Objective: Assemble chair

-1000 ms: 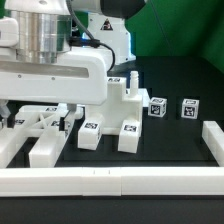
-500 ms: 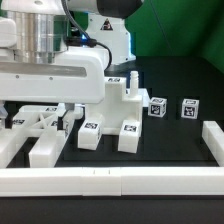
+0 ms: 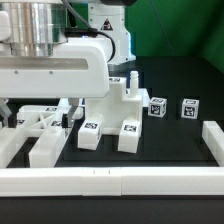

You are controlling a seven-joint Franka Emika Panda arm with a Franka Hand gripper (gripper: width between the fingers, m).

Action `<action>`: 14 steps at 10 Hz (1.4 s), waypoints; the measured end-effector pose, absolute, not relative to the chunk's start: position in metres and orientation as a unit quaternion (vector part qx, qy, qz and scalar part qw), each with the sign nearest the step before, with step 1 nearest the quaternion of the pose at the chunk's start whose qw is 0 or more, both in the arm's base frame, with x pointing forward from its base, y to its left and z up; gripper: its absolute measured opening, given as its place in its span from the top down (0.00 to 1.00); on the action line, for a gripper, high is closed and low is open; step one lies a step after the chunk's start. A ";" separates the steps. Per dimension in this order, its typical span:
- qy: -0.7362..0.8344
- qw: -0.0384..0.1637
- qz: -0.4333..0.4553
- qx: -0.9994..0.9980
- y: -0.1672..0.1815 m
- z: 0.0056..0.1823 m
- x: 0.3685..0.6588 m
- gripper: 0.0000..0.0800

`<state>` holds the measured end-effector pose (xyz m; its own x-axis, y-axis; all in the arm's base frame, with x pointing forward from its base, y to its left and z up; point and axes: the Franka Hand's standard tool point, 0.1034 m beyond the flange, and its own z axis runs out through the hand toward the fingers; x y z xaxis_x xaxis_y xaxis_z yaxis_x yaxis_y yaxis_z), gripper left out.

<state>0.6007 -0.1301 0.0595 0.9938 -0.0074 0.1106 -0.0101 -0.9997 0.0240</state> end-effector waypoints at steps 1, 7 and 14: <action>-0.004 0.013 0.055 0.998 -0.130 0.059 0.601 0.19; -0.005 0.014 0.047 0.999 -0.122 0.041 0.591 0.19; -0.036 0.023 0.030 0.999 -0.124 0.008 0.578 0.19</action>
Offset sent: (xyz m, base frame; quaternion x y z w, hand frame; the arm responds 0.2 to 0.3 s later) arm 0.0000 0.0000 0.0000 0.0000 0.0000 0.0000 1.0000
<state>0.5777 -0.1237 0.0076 0.9956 -0.0707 0.0614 -0.0734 -0.9964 0.0429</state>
